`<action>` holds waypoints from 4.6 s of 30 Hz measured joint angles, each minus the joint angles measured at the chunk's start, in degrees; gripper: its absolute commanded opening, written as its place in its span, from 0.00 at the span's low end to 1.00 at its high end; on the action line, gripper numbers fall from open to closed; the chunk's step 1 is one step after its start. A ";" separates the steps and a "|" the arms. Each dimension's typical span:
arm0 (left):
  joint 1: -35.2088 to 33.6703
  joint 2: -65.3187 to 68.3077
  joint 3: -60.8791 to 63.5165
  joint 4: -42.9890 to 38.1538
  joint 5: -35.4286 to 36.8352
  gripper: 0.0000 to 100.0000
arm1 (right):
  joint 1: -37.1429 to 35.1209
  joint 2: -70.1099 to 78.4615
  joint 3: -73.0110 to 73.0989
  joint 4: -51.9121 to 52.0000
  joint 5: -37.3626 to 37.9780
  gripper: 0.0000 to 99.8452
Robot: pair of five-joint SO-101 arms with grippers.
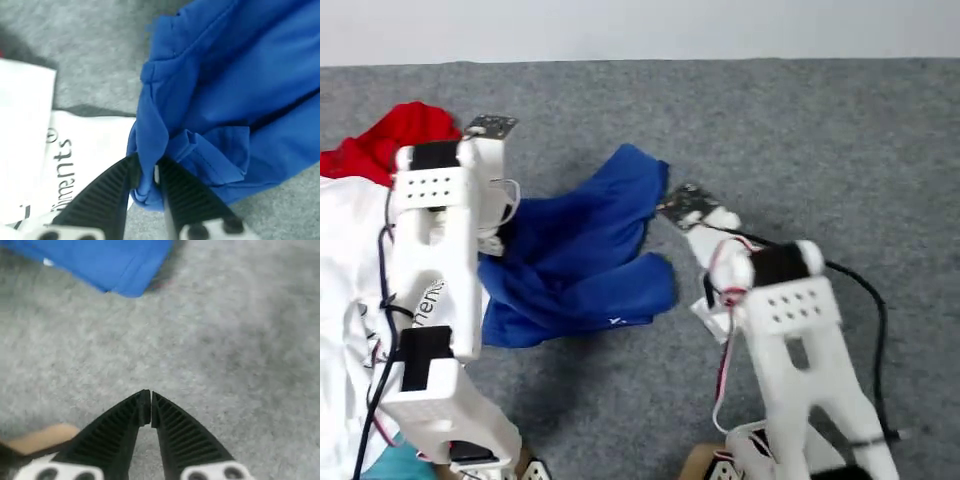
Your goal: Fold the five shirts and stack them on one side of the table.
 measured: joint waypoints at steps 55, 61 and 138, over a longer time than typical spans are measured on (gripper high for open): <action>-9.76 0.00 0.00 -0.09 -7.65 0.14 | -17.49 48.35 -28.92 -11.60 14.07 0.08; -9.76 0.00 0.00 -0.09 -7.65 0.14 | -14.68 48.35 -39.30 -3.60 14.07 0.01; 14.51 13.10 -28.40 0.00 -7.65 0.00 | 7.56 -1.32 -5.54 13.01 20.13 0.01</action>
